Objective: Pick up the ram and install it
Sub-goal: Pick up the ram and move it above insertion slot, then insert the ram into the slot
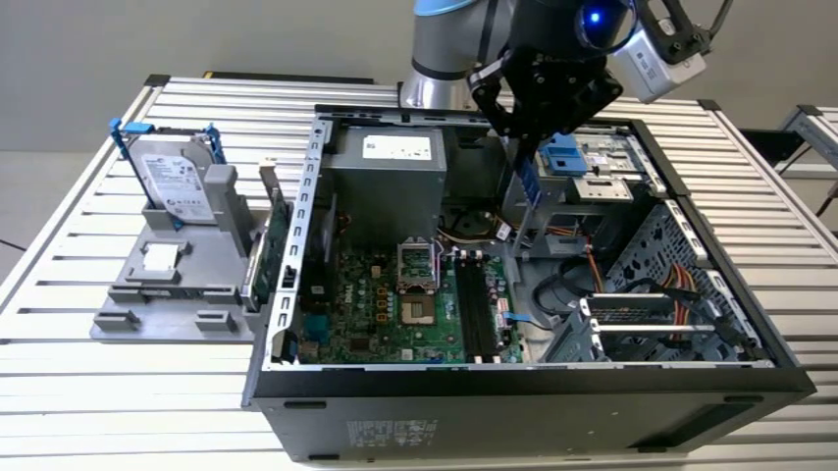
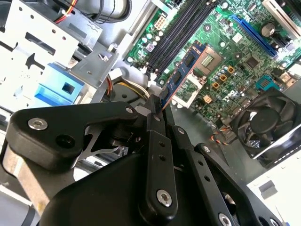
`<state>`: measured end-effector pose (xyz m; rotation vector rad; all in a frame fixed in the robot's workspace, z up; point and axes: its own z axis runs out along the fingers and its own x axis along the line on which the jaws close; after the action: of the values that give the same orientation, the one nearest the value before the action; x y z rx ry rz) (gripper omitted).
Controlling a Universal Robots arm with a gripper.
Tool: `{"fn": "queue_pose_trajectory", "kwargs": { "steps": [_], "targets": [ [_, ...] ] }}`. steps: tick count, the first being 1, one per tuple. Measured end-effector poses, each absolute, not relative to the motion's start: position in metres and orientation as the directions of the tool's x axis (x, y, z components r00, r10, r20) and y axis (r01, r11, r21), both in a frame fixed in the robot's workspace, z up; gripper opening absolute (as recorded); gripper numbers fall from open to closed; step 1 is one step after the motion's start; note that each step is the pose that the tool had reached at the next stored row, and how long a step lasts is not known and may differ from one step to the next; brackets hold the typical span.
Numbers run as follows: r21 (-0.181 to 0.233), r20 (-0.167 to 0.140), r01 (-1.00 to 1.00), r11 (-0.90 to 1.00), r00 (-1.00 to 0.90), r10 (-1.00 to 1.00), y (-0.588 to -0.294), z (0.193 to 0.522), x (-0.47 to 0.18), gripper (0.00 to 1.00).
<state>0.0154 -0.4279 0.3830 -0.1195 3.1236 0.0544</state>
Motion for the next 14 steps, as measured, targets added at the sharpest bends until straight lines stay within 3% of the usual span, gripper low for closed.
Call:
{"fn": "queue_pose_trajectory", "kwargs": {
  "steps": [14],
  "targets": [
    [0.034, -0.017, -0.077, 0.996, -0.997, -0.076, -0.4279, 0.3748, 0.0154, 0.00]
  ]
}}
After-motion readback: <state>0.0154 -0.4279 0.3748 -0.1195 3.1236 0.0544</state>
